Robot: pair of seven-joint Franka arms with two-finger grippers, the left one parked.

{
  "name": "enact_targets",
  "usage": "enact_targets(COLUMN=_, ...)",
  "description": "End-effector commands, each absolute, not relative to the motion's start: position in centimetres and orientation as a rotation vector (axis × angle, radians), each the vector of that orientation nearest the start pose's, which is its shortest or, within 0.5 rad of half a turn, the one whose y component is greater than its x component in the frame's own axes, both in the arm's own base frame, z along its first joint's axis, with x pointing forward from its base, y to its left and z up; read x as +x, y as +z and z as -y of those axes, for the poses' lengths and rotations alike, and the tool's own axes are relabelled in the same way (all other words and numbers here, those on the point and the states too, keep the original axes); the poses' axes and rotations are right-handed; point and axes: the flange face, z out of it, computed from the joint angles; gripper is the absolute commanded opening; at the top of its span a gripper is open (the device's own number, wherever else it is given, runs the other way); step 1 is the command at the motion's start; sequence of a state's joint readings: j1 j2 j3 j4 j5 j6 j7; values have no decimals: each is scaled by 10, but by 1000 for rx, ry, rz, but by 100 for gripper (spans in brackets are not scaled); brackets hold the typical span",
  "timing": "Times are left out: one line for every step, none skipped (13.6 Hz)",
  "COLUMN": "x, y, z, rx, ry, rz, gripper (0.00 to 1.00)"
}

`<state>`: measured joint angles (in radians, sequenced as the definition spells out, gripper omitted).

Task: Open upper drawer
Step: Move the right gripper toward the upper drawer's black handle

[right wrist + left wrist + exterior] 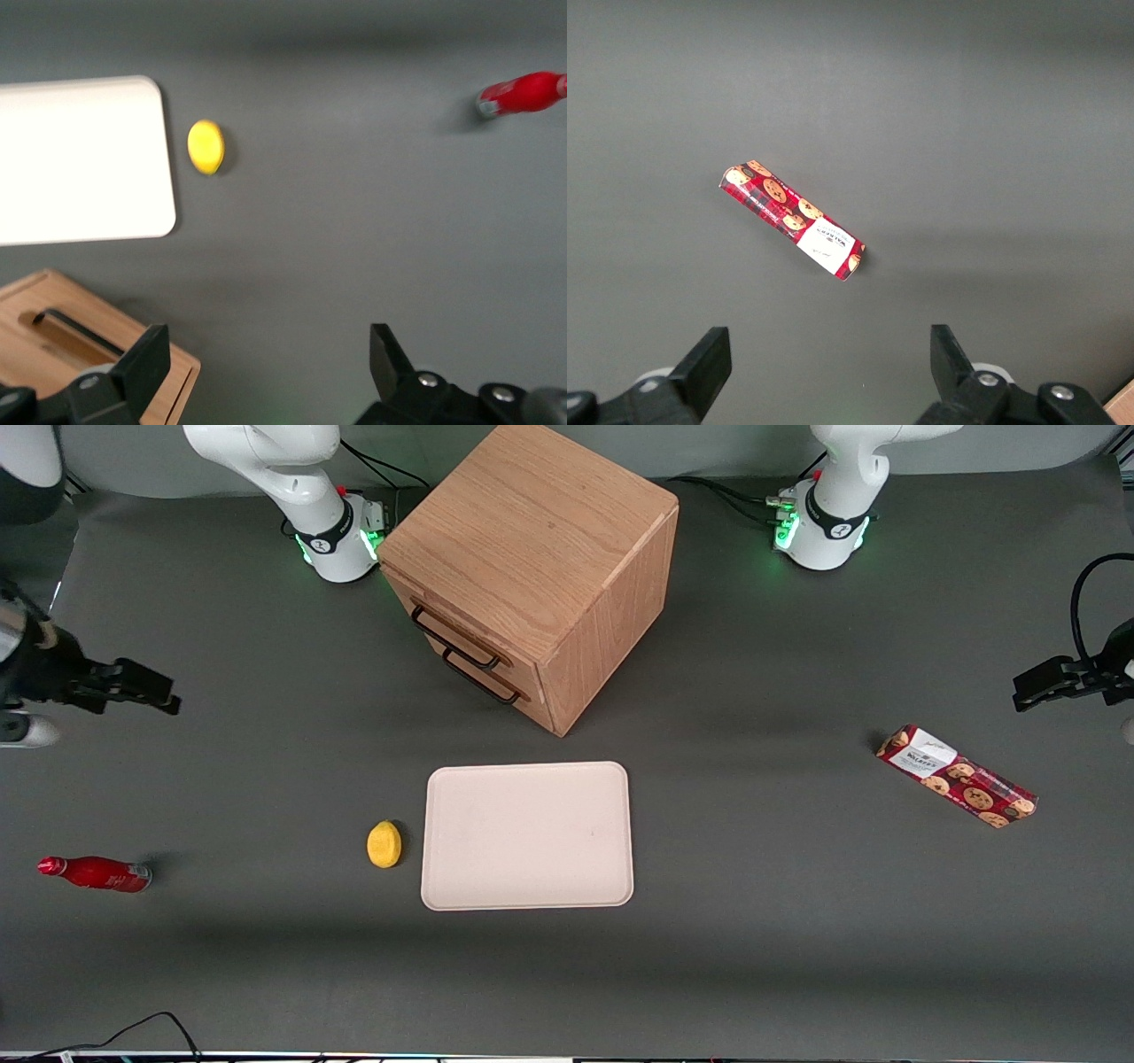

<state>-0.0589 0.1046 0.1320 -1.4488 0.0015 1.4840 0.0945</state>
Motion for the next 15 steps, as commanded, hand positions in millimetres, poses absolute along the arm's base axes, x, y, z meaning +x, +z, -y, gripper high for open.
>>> enact_targets(x=564, y=602, z=-87, rx=-3111, ry=185, rz=290, gripper=100)
enact_targets(x=558, y=596, z=-102, rx=-3085, ry=208, rz=450, gripper=100)
enact_targets(x=555, y=591, z=-116, rx=-3045, ry=224, rz=618, gripper=100)
enact_targets(x=551, y=586, z=-130, rx=-3003, ry=241, rz=743, gripper=100)
enact_targets(x=548, y=578, z=-144, rx=-2939, ry=259, rz=790, gripper=100)
enact_targets(x=543, y=572, z=-159, rx=-2859, ry=271, rz=795, gripper=100)
enact_targets(x=537, y=568, z=-178, rx=-2830, ry=275, rz=837, gripper=100)
enact_targets(x=531, y=567, z=-199, rx=-2811, ry=279, rz=891, gripper=100)
enact_targets(x=526, y=561, z=-211, rx=-2801, ry=290, rz=922, gripper=100)
enact_targets(x=518, y=553, z=-228, rx=-2786, ry=299, rz=965, gripper=100)
enact_targets(x=512, y=542, z=-243, rx=-2774, ry=307, rz=1000, gripper=100)
enact_targets(x=503, y=527, z=-256, rx=-2765, ry=325, rz=1031, gripper=100)
enact_targets(x=496, y=513, z=-268, rx=-2757, ry=323, rz=1060, gripper=100)
enact_targets(x=489, y=501, z=-279, rx=-2751, ry=321, rz=1083, gripper=100)
enact_targets(x=484, y=490, z=-285, rx=-2747, ry=320, rz=1097, gripper=100)
